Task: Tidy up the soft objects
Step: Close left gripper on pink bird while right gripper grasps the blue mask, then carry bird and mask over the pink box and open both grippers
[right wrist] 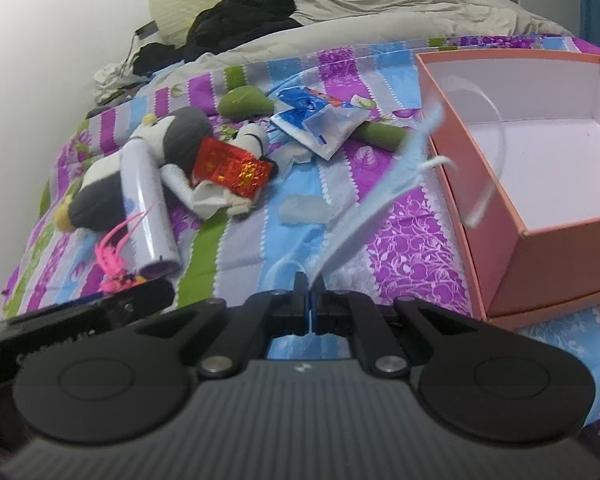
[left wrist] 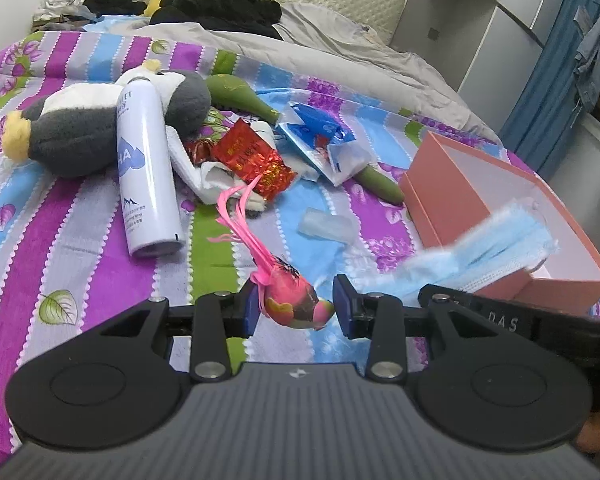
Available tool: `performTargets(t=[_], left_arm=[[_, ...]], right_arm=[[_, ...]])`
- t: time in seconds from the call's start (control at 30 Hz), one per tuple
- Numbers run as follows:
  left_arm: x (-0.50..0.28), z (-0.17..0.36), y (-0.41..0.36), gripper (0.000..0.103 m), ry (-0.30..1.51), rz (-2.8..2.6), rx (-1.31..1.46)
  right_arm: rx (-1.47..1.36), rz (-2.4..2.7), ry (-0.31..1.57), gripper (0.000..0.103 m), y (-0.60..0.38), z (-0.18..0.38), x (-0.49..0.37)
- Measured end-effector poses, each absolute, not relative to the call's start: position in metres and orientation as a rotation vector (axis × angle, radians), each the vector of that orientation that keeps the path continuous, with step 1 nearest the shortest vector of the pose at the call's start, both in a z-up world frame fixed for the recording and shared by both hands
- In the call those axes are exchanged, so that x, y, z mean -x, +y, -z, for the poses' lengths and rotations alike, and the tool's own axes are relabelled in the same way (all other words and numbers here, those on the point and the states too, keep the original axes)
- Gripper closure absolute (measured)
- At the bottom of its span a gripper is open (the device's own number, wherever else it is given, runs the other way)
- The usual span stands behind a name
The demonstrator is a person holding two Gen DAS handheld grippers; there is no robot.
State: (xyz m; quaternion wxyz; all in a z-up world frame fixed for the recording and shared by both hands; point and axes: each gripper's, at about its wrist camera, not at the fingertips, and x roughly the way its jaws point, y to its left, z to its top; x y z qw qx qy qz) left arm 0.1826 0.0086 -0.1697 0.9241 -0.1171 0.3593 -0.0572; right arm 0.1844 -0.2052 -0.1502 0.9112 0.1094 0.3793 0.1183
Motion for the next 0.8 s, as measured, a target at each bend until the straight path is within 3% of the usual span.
performTargets(t=[0.8], left_arm=[[-0.226,0.058,-0.071,0.06,0.726,0.285,0.274]], right_arm=[[-0.15,-0.248,0.649,0.099,-0.269,0.037,-0.203]])
